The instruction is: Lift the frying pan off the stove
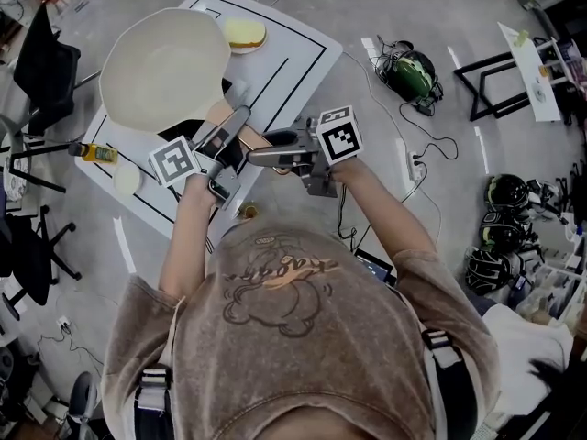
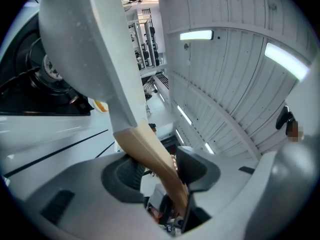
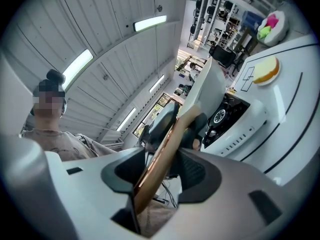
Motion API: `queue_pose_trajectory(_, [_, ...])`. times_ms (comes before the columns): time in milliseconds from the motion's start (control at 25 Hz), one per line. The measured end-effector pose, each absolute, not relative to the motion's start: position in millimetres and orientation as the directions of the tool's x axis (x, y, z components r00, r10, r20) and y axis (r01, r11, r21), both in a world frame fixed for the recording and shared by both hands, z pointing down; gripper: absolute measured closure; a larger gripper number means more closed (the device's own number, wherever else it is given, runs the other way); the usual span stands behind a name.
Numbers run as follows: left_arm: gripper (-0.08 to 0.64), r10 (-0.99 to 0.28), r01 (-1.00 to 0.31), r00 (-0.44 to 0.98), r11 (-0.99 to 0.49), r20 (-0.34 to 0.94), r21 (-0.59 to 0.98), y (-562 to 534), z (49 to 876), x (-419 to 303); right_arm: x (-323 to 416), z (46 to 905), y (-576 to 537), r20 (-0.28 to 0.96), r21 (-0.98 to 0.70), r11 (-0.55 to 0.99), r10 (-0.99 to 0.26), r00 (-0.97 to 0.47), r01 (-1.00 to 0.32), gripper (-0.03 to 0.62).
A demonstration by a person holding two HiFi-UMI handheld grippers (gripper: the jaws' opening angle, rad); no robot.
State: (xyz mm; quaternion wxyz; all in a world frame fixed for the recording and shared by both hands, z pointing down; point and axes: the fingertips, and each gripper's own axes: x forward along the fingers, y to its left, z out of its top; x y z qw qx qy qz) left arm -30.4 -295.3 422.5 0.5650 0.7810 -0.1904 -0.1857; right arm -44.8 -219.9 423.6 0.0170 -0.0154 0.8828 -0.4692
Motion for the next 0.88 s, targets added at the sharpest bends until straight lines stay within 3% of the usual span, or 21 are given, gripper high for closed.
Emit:
queue_pose_trajectory(440, [0.362,-0.386,-0.047,0.919,-0.295,-0.074,0.954,-258.6,419.0,5.0,-19.5,418.8,-185.3,0.001,-0.831,0.548,-0.172,-0.985,-0.097,0.400])
queue_pose_trajectory(880, [0.362,-0.188,0.022,0.979,-0.292,-0.079,0.956,-203.1,420.7,70.9,31.9,419.2,-136.2,0.018,-0.831,0.514,-0.360,-0.933,-0.215,0.399])
